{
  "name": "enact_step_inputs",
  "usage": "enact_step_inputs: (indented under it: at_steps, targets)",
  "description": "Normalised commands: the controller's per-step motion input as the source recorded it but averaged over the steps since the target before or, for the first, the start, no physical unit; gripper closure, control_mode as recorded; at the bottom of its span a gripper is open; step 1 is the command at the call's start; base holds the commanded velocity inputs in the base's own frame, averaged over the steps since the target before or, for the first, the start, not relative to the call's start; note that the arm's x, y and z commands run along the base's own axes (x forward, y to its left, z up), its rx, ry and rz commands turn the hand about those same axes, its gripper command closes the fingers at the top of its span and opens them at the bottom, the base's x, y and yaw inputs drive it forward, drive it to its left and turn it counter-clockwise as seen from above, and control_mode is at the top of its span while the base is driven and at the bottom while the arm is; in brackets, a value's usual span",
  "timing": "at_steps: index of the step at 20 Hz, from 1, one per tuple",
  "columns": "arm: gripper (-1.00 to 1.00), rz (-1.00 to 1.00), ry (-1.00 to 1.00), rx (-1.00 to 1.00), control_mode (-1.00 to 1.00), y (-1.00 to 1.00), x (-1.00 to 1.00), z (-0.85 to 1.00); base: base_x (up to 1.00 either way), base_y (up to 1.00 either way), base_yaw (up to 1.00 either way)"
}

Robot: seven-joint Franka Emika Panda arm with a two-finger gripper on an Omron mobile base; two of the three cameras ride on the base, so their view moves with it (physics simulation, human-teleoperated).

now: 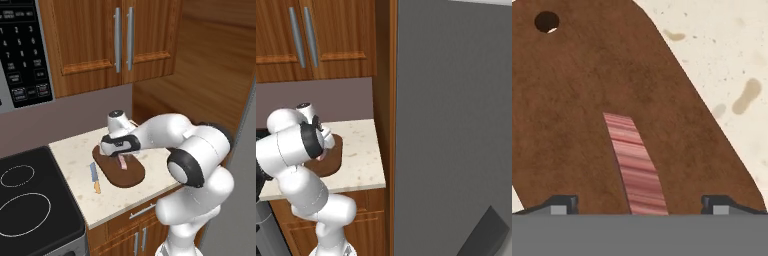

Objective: Retrieve the steak from the fridge and place it on the cutting board.

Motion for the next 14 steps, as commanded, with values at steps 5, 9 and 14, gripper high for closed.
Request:
enact_step_inputs:
  at_steps: [5,9,14]
  targets:
    - [-1.0,0.0,0.0,0.0,-1.0,-0.09,-0.4,0.38,0.0,0.0,0.0]
    - [-1.0,0.0,0.01,0.0,-1.0,-0.03,-0.64,0.49,0.0,0.0,0.0]
    - [-1.0,0.0,0.0,0.0,-1.0,-0.26,-0.97,0.25,0.0,0.0,0.0]
